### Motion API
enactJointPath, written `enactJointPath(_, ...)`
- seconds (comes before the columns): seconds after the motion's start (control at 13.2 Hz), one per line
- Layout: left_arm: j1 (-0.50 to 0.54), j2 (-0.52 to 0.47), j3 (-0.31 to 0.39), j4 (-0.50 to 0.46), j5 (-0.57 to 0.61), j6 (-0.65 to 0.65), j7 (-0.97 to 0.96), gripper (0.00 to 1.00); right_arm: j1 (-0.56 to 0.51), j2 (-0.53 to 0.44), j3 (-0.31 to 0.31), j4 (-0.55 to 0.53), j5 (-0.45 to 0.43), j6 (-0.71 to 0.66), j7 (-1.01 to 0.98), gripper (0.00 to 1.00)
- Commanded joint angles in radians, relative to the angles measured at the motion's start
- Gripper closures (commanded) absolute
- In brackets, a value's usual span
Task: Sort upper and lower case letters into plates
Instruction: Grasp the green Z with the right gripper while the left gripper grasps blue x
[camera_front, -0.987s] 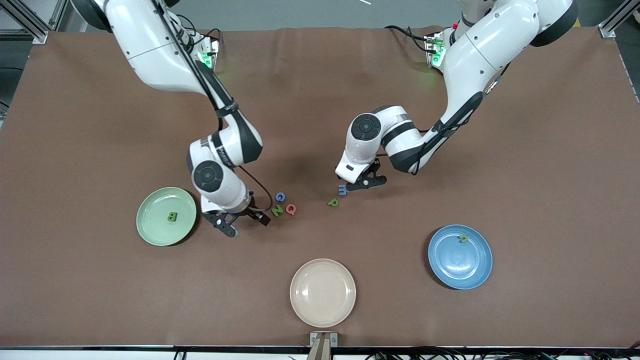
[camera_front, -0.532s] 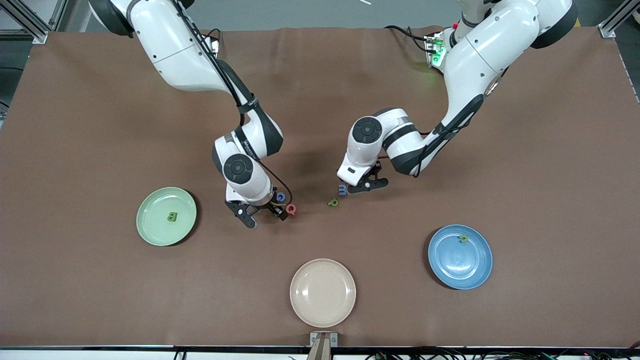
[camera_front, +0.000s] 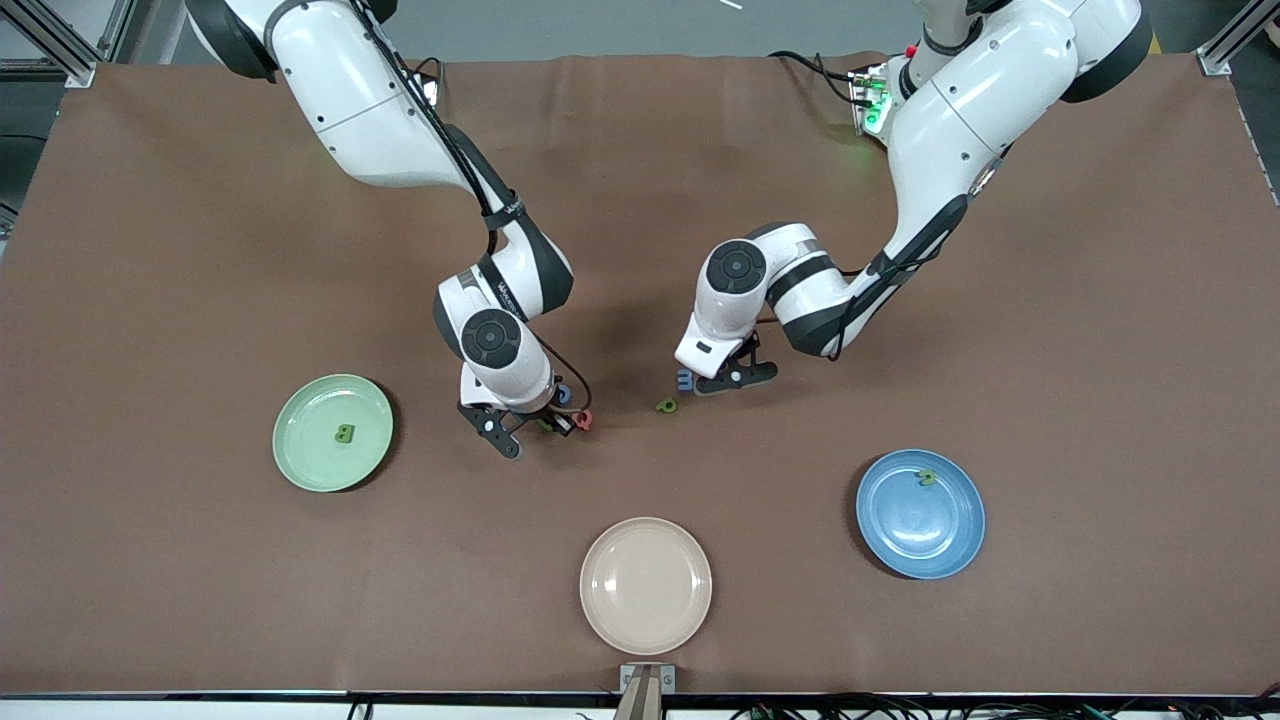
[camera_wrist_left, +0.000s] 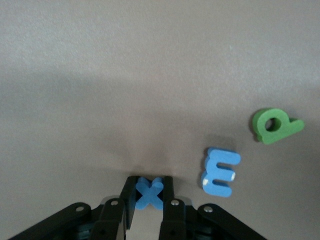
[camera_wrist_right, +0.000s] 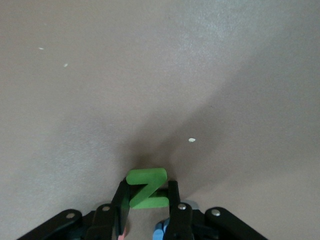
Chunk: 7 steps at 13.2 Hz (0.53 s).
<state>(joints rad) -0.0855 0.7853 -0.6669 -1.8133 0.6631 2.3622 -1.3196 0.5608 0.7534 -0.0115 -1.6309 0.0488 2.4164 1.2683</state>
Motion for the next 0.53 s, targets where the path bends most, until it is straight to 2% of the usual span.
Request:
enactJointPath(0.0, 0.016, -0.001, 0.004, 0.045, 0.026, -0.018, -0.012, 0.99, -0.019, -0.003, -0.01, 0.002, -0.05, -0.023, -0.033, 1.0)
enactJointPath(0.23, 0.085, -0.03, 0.003, 0.107, 0.027, -0.067, 0.006, 0.99, -0.136, -0.09, -0.01, -0.02, -0.061, -0.175, -0.286, 1.0)
enactJointPath(0.46, 0.189, -0.035, 0.003, 0.19, 0.027, -0.086, 0.13, 1.0, -0.264, -0.221, -0.008, -0.146, -0.061, -0.198, -0.551, 1.0)
